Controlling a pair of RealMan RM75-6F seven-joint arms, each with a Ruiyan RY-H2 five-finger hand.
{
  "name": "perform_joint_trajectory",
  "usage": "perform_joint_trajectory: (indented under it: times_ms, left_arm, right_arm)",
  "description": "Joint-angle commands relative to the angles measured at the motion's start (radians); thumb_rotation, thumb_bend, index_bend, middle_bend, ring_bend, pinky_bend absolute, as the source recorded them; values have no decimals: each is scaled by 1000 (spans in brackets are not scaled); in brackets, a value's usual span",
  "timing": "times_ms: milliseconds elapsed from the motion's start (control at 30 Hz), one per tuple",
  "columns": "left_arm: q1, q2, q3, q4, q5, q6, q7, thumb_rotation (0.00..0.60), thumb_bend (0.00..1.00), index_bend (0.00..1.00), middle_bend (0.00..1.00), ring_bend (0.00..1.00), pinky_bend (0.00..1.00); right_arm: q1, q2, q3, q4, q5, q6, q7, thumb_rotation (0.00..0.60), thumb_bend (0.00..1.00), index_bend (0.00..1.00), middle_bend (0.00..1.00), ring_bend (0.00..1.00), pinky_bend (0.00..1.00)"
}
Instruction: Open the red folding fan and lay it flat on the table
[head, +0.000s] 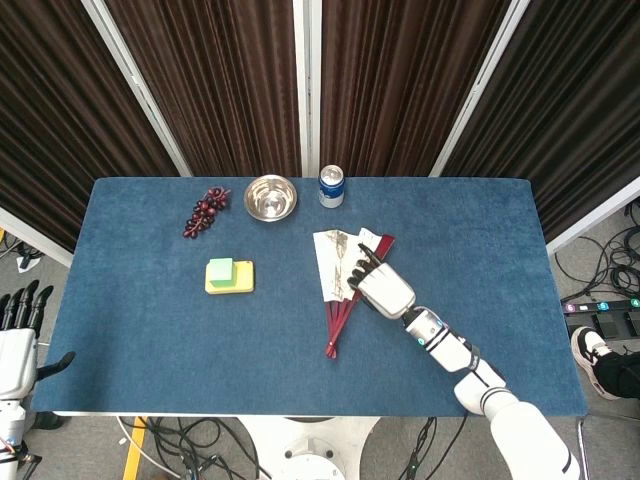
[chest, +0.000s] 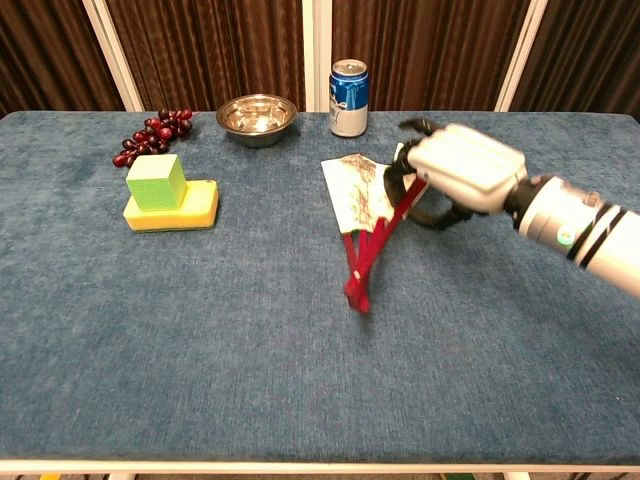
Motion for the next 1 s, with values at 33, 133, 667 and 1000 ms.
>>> perform_joint_trajectory:
  times_ms: [33,133,667,1000]
  left_arm:
    - [-34,24,-13,-13,48,-10,-87,600,0,113,66,15,46]
    - [-70,47,-27,-31,95,-20,-191,600,0,118,66,15,46]
    - [-389,-34,-147,-34,82,-299,-761,600,0,139,66,15,86]
    - [-529,-164,-150,10,52,-442,-920,600,0,187,132,57,156]
  right_arm:
    - [72,109,-1,-113,-24,26,3,600,834,759,592,360,106]
    - [121,221,-3,-247,-44,15,-42,600,855,808,626,401,122]
    - [226,760,108,-1037,25,-136,-210,600,911,885,662,430,181]
    - [251,827,180,-1186,75,-181,-204,600,912,883,661,429,186]
